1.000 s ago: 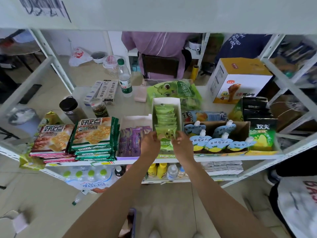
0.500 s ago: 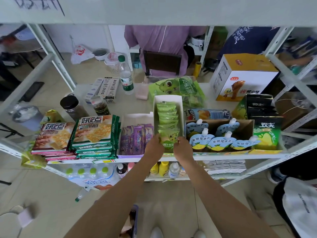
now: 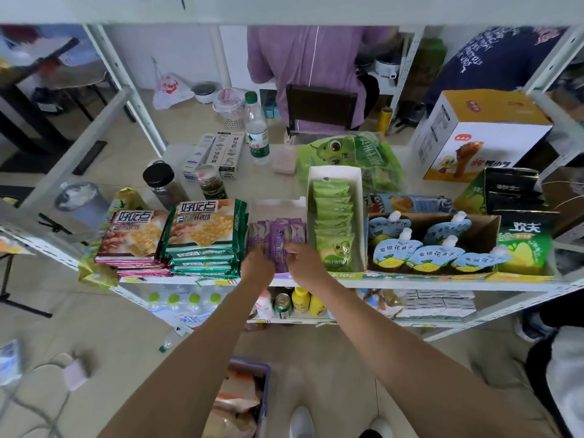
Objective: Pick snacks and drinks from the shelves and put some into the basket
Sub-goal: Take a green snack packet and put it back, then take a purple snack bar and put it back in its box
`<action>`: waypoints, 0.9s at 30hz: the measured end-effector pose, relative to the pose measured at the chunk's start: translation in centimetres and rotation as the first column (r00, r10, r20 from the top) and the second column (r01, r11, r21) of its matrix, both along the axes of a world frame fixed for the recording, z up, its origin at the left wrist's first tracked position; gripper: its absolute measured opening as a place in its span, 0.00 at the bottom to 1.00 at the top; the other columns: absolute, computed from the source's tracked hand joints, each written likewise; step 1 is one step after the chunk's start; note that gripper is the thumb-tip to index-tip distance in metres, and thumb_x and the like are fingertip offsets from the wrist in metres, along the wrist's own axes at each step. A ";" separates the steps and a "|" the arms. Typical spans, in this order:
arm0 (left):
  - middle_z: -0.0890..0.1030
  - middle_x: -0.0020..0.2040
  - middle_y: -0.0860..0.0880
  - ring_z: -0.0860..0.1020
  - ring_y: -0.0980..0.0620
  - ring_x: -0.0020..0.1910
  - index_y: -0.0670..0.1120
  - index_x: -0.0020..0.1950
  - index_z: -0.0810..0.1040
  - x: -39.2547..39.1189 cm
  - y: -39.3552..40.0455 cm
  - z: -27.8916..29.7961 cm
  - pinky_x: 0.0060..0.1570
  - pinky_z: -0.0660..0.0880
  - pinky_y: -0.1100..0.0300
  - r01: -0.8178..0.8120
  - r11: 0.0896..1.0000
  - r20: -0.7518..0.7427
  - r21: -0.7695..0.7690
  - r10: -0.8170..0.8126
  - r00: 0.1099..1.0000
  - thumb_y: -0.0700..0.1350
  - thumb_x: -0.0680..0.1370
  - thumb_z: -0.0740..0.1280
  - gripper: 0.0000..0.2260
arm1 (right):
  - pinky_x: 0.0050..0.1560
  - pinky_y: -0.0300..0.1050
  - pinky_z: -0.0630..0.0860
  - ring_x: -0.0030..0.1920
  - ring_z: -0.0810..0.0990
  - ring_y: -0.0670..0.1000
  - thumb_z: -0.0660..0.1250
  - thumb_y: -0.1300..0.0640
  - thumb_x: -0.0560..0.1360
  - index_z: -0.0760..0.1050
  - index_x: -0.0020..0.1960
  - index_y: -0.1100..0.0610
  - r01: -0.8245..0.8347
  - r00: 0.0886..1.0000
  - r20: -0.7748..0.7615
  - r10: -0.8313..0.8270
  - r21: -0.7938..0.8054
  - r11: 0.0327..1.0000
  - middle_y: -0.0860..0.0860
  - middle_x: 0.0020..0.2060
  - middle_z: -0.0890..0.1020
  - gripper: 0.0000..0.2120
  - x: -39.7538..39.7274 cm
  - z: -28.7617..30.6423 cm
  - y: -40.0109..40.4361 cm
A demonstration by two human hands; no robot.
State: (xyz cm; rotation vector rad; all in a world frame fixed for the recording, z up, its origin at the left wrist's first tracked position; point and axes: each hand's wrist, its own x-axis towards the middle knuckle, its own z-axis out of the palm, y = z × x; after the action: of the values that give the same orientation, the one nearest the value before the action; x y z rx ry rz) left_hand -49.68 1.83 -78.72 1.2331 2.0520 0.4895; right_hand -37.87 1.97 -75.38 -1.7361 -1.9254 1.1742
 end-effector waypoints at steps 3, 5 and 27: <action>0.82 0.49 0.40 0.81 0.39 0.49 0.38 0.58 0.76 -0.9 1.1 -1.3 0.50 0.80 0.48 0.069 0.996 0.003 -0.049 -0.069 0.998 0.32 0.75 0.60 0.13 | 0.50 0.46 0.73 0.60 0.78 0.60 0.55 0.67 0.80 0.68 0.71 0.62 -0.060 0.986 0.152 0.075 -0.099 0.993 0.61 0.62 0.77 0.20 -1.3 -0.1 0.9; 0.81 0.48 0.37 0.80 0.38 0.50 0.36 0.57 0.75 -0.8 1.2 -0.8 0.47 0.79 0.50 0.100 0.994 0.004 -0.053 -0.100 0.995 0.31 0.76 0.58 0.12 | 0.38 0.44 0.70 0.59 0.78 0.61 0.54 0.68 0.79 0.66 0.70 0.63 -0.092 0.970 0.213 0.119 -0.129 0.987 0.61 0.57 0.79 0.20 -1.6 0.1 1.2; 0.73 0.25 0.49 0.68 0.55 0.20 0.43 0.38 0.74 0.6 -0.8 4.2 0.26 0.70 0.64 -0.399 0.902 0.819 -0.163 0.349 0.455 0.37 0.81 0.61 0.12 | 0.54 0.38 0.78 0.51 0.81 0.51 0.63 0.76 0.73 0.82 0.56 0.62 0.245 0.878 -0.405 -0.254 -0.075 0.967 0.56 0.52 0.83 0.18 2.5 3.2 0.9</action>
State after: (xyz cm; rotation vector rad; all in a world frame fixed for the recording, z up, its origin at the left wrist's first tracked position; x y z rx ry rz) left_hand -49.06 1.08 -74.48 0.3481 1.4071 1.1095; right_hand -35.35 2.89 -72.22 -1.5342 -1.4004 1.3358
